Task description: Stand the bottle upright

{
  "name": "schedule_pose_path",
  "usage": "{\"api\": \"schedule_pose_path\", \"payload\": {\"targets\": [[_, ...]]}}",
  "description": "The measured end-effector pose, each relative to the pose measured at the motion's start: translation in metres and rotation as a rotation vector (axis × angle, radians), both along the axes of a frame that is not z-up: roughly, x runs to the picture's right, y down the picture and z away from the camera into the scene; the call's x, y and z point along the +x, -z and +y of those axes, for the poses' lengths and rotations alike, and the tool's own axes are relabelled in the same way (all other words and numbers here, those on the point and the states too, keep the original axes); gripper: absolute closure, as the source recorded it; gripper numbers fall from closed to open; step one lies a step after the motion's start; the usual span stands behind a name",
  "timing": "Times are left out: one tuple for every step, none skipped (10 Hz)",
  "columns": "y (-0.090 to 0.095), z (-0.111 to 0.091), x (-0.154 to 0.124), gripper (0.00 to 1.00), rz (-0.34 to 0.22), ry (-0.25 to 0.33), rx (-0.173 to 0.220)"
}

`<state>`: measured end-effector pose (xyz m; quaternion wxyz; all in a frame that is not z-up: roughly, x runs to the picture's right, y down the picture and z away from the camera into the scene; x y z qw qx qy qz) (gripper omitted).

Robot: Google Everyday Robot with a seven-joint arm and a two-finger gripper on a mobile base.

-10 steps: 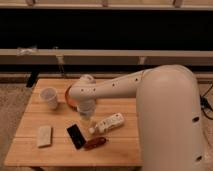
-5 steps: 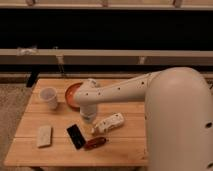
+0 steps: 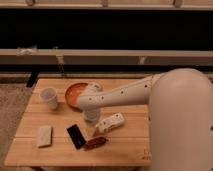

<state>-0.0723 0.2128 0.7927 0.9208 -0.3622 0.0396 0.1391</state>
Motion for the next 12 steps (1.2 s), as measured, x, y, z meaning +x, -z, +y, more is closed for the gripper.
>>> {"api": "schedule_pose_path", "payload": {"targets": [[-0.003, 0.001, -0.001, 0.35, 0.004, 0.007, 0.004], [-0.006, 0.000, -0.003, 0.35, 0.005, 0.017, 0.012], [-0.009, -0.001, -0.005, 0.35, 0.009, 0.033, 0.018], [-0.013, -0.003, -0.006, 0.35, 0.014, 0.046, 0.025], [-0.016, -0.004, -0.005, 0.35, 0.019, 0.055, 0.029], [-0.019, -0.006, -0.005, 0.35, 0.023, 0.063, 0.033], [-0.022, -0.007, -0.006, 0.35, 0.025, 0.071, 0.036], [-0.024, -0.009, -0.005, 0.35, 0.028, 0.077, 0.039], [-0.028, -0.011, -0.002, 0.35, 0.035, 0.082, 0.044], [-0.031, -0.014, 0.000, 0.35, 0.040, 0.086, 0.049], [-0.034, -0.017, 0.003, 0.35, 0.045, 0.088, 0.053], [-0.037, -0.022, 0.007, 0.35, 0.055, 0.089, 0.060]]}}
